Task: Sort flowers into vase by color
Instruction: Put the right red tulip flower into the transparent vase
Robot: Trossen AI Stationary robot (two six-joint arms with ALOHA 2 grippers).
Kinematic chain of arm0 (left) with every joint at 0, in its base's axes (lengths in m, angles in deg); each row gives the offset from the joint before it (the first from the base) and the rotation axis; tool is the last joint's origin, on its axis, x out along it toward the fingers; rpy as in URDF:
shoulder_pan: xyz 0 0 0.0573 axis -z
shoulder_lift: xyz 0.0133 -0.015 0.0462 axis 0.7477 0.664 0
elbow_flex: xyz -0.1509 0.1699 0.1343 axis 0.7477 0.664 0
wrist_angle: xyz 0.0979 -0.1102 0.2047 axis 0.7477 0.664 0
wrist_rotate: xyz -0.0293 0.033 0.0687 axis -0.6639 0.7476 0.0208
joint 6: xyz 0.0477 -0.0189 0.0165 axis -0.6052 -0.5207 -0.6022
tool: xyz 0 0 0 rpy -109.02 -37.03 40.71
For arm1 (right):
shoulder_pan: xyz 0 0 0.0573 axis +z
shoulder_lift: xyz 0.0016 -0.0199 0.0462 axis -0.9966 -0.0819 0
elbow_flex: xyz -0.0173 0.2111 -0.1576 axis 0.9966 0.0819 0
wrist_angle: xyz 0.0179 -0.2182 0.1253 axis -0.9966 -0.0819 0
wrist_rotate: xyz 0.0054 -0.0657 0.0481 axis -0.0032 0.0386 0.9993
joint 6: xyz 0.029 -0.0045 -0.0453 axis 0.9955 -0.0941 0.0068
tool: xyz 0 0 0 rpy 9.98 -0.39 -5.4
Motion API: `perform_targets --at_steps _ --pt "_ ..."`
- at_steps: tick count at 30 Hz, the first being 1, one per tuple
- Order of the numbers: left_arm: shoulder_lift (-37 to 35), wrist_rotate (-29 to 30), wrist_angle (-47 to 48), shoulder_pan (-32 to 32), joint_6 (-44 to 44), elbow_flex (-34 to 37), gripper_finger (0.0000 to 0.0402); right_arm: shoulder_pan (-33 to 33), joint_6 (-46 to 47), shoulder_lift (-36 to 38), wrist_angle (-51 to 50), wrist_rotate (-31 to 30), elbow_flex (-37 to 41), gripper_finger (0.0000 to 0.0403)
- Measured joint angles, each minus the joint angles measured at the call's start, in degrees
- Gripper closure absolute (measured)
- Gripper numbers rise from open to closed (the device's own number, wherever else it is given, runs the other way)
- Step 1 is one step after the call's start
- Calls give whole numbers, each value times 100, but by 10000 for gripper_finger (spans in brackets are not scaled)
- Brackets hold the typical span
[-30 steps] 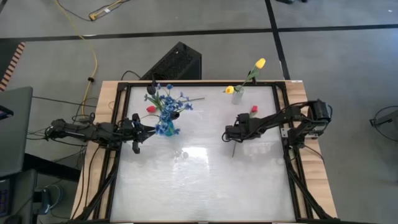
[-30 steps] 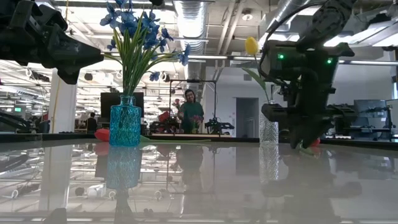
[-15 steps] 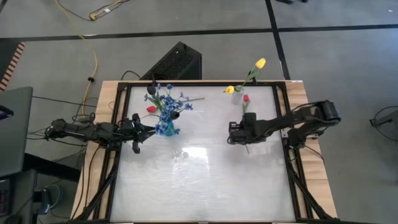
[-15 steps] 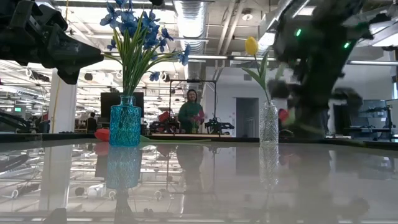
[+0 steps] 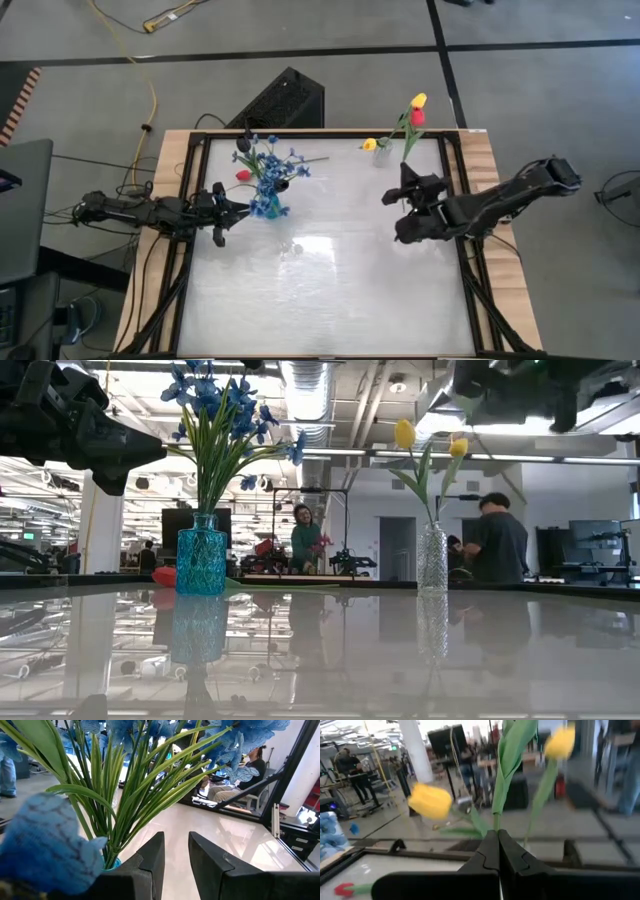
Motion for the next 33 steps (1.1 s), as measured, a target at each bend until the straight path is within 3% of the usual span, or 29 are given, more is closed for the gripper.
perform_targets --at_steps 4,9,14,19,25,33 --pt "-2 0 2 0 0 0 326 35 -1099 147 474 -179 -2 388" --pt "-2 0 1 -2 0 0 326 -386 -1545 287 489 -80 -13 388" --pt "-2 2 2 -1 1 0 326 -1077 -3247 514 940 1644 -338 388" --pt "-2 2 2 -2 0 0 326 -1489 -5581 787 2312 3684 -392 388" --pt "-1 2 1 -1 1 0 326 -1838 -7134 1274 4004 4133 51 388" --pt "0 2 0 0 0 0 326 -2737 -8013 1533 7856 5413 1815 388"
